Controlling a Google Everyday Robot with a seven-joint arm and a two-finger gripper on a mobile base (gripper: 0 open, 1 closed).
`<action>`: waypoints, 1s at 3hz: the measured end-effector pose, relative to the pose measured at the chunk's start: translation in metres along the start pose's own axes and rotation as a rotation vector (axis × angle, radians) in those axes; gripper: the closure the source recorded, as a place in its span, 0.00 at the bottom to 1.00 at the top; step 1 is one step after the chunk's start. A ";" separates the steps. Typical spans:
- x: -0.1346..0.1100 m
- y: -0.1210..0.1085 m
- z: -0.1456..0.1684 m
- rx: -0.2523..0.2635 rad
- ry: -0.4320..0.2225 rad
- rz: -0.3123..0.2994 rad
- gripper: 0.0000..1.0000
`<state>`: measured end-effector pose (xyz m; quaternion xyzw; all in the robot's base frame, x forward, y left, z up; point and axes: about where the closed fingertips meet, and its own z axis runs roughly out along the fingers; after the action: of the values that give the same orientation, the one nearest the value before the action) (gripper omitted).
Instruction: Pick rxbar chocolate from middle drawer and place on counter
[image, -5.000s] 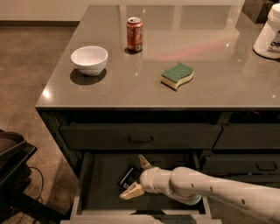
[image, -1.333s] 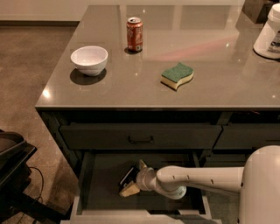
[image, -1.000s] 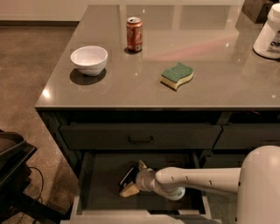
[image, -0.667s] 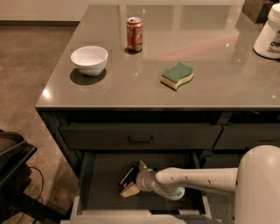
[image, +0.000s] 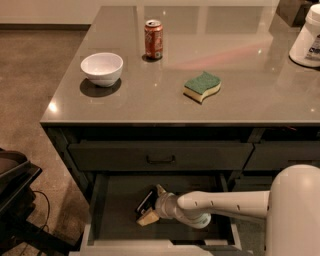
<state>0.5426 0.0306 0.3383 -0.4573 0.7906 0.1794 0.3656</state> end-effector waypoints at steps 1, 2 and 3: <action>0.000 0.000 0.000 0.000 0.000 0.000 0.65; 0.000 0.000 0.000 0.000 0.000 0.000 0.88; 0.000 0.000 0.000 0.000 0.000 0.000 1.00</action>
Offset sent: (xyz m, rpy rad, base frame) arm 0.0000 0.0000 0.0000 0.0000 0.0000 0.0000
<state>0.5426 0.0307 0.3382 -0.4573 0.7905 0.1795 0.3656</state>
